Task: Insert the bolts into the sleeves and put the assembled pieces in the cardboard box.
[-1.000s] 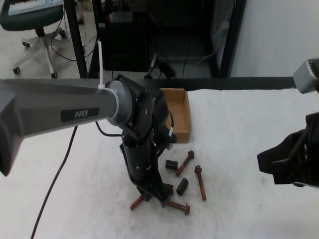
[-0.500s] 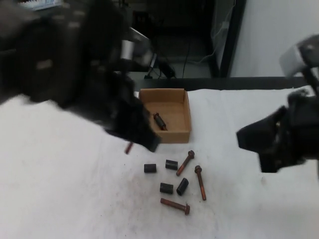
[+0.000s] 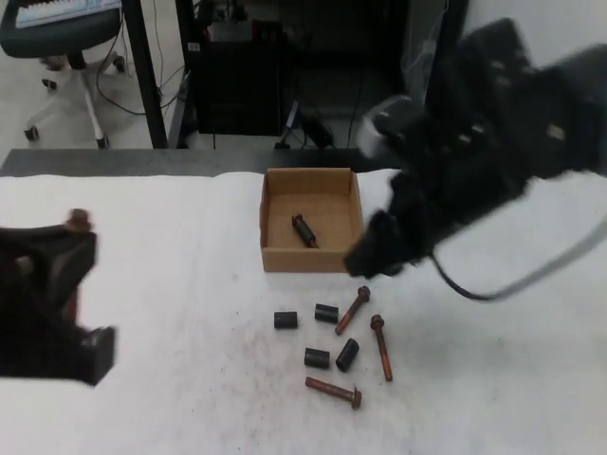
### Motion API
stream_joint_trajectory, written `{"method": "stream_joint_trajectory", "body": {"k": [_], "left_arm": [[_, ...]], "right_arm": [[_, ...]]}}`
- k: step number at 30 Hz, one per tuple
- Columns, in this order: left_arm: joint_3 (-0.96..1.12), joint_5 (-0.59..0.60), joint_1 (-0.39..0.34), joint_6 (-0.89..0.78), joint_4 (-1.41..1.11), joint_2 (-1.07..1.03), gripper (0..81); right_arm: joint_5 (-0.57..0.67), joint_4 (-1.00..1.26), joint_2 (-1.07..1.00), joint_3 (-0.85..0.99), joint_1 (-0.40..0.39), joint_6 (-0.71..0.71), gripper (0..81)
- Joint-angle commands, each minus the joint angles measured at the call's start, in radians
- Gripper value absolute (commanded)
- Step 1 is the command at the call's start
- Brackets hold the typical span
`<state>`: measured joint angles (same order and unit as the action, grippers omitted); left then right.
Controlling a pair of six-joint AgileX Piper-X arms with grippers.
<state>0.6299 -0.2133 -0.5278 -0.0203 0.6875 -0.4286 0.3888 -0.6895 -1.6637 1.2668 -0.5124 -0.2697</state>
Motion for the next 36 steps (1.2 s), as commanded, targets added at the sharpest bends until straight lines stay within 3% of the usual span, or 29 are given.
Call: {"method": "stream_joint_trajectory", "body": {"k": [1, 6, 14, 23, 26, 36], "left_arm": [[-0.004, -0.014, 0.002, 0.005, 0.015, 0.025, 0.1], [-0.004, -0.036, 0.002, 0.043, 0.109, 0.035, 0.1], [-0.004, -0.040, 0.002, 0.043, 0.139, 0.035, 0.1], [-0.004, -0.040, 0.002, 0.091, 0.176, 0.035, 0.1], [-0.004, -0.040, 0.002, 0.091, 0.176, 0.035, 0.1], [-0.004, -0.040, 0.002, 0.091, 0.176, 0.035, 0.1]], "right_arm": [[0.007, -0.011, -0.067, 0.078, -0.029, -0.068, 36.6], [-0.059, -0.063, -0.251, 0.247, -0.109, -0.204, 36.3], [-0.279, -0.238, -0.419, 0.381, -0.200, -0.441, 36.3], [-0.283, -0.250, -0.431, 0.378, -0.173, -0.520, 36.1], [-0.283, -0.218, -0.431, 0.378, -0.167, -0.575, 32.1], [-0.271, -0.150, -0.441, 0.376, -0.143, -0.580, 31.1]]}}
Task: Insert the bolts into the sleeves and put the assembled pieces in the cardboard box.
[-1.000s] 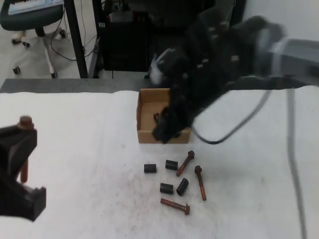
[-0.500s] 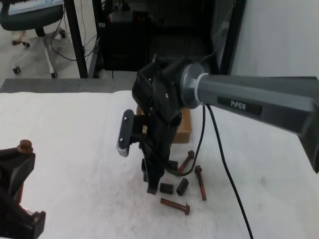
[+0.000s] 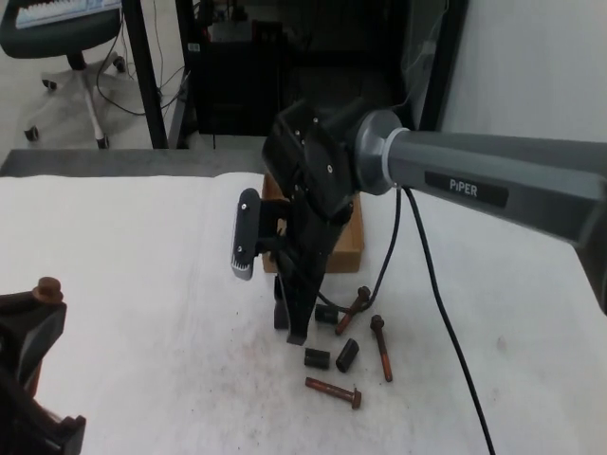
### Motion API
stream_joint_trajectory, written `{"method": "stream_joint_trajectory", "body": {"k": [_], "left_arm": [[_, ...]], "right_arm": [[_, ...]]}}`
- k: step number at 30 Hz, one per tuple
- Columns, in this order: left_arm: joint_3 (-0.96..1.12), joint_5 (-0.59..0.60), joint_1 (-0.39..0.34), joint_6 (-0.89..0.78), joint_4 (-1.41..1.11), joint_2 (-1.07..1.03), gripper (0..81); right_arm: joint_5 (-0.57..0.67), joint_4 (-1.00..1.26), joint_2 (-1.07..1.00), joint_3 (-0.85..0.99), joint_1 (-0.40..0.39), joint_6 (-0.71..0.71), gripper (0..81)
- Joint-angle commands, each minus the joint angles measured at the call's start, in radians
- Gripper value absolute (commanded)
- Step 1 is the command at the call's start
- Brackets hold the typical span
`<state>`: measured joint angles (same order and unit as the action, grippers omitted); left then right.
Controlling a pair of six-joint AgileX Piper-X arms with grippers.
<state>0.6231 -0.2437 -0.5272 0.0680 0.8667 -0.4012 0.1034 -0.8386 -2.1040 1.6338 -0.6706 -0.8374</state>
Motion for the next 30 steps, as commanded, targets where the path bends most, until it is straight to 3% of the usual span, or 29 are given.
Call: {"method": "stream_joint_trajectory", "body": {"k": [1, 19, 22, 24, 30], "left_arm": [[0.002, -0.010, 0.001, 0.003, -0.003, 0.007, 0.1], [0.002, -0.010, 0.001, 0.007, -0.003, 0.007, 0.1], [0.002, -0.010, 0.001, 0.007, -0.003, 0.007, 0.1], [0.002, -0.010, 0.001, 0.007, -0.003, 0.007, 0.1], [0.002, -0.010, 0.001, 0.008, -0.017, 0.007, 0.1]], "right_arm": [[0.025, -0.012, -0.005, 0.009, 0.018, -0.012, 31.1], [0.053, -0.021, -0.091, 0.009, -0.007, -0.010, 30.8], [0.032, -0.011, -0.091, 0.009, -0.007, -0.010, 20.7], [0.005, -0.013, -0.091, 0.009, -0.007, -0.010, 1.7], [-0.046, -0.005, -0.061, 0.012, -0.007, 0.145, 0.8]]}}
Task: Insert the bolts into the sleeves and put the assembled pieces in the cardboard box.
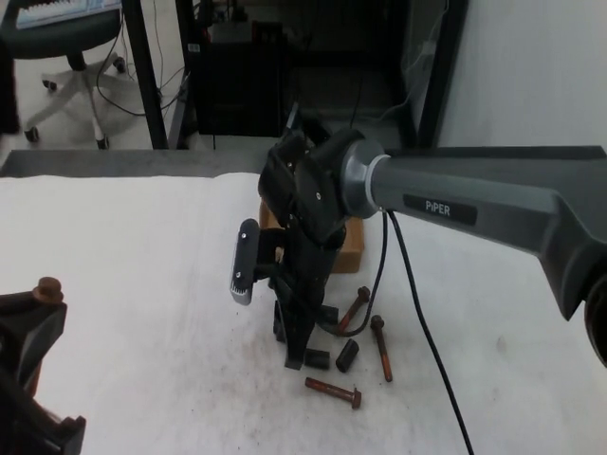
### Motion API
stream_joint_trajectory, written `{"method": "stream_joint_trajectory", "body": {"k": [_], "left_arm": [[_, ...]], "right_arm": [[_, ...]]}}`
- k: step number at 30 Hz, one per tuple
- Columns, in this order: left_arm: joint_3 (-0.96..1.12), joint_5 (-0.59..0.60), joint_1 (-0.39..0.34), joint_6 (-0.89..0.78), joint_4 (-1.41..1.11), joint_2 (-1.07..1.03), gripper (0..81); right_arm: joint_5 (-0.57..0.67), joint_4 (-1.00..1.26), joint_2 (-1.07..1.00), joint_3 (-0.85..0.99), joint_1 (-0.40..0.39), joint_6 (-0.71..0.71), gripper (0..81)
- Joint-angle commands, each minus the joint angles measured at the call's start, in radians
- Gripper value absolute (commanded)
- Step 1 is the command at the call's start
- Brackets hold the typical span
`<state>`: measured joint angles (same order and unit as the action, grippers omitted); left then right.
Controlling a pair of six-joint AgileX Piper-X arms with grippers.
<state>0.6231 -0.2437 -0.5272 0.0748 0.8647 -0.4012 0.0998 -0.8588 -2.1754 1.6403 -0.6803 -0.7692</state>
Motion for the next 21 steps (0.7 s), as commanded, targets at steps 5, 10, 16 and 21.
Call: {"method": "stream_joint_trajectory", "body": {"k": [5, 10, 16, 21], "left_arm": [[0.002, -0.010, 0.001, 0.001, -0.104, 0.011, 0.1], [0.002, 0.105, 0.001, -0.075, -0.327, 0.049, 0.1], [-0.021, 0.592, 0.001, -0.189, -0.730, 0.028, 0.1], [-0.089, 0.734, 0.001, -0.376, -0.975, -0.054, 0.1]], "right_arm": [[0.037, 0.100, 0.154, 0.005, 0.006, 0.259, 0.8], [0.336, 0.174, 0.347, -0.023, 0.036, 0.484, 0.8], [0.586, 0.210, 0.589, -0.183, 0.064, 0.541, 0.8], [0.700, 0.282, 0.808, -0.426, 0.064, 0.543, 0.8]]}}
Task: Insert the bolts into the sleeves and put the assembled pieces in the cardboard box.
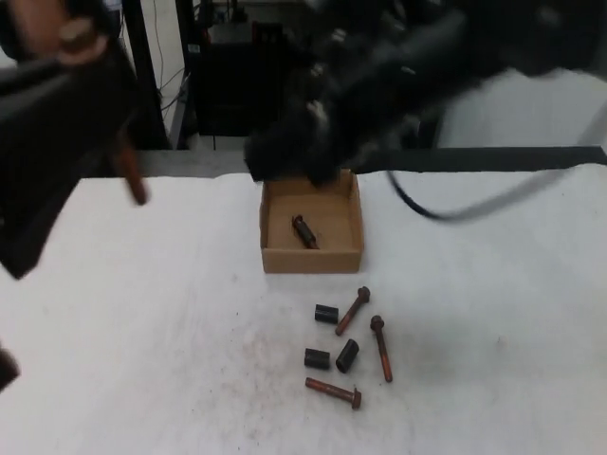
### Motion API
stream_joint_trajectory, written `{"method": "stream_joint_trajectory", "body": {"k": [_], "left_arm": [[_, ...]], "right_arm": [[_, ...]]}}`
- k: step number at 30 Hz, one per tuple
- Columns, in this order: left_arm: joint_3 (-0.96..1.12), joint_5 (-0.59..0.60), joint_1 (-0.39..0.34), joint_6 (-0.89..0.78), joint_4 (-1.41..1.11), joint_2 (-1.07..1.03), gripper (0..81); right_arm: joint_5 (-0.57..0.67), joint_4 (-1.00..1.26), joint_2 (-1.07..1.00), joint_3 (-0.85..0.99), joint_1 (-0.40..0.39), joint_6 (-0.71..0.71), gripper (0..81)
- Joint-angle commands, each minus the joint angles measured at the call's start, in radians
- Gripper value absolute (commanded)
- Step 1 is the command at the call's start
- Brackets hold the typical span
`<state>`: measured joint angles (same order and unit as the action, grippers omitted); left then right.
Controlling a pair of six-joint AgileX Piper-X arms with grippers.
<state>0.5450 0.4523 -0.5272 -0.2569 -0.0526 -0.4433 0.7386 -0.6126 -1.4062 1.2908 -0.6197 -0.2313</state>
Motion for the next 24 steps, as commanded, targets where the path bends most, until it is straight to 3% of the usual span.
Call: {"method": "stream_joint_trajectory", "body": {"k": [1, 7, 15, 24], "left_arm": [[-0.024, 0.063, 0.001, -0.079, -0.107, -0.043, 0.1], [-0.063, 0.169, 0.001, -0.211, -0.381, -0.219, 0.1], [-0.063, 0.267, -0.001, -0.287, -0.636, -0.478, 0.1], [-0.069, 0.267, -0.001, -0.237, -0.655, -0.513, 0.1]], "right_arm": [[0.069, 0.072, 0.086, -0.131, 0.003, 0.019, 0.8], [0.091, 0.392, 0.286, -0.422, -0.003, 0.150, 0.8], [0.080, 0.970, 0.287, -0.691, -0.058, 0.409, 0.8], [0.080, 1.100, 0.287, -0.729, -0.058, 0.441, 0.8]]}}
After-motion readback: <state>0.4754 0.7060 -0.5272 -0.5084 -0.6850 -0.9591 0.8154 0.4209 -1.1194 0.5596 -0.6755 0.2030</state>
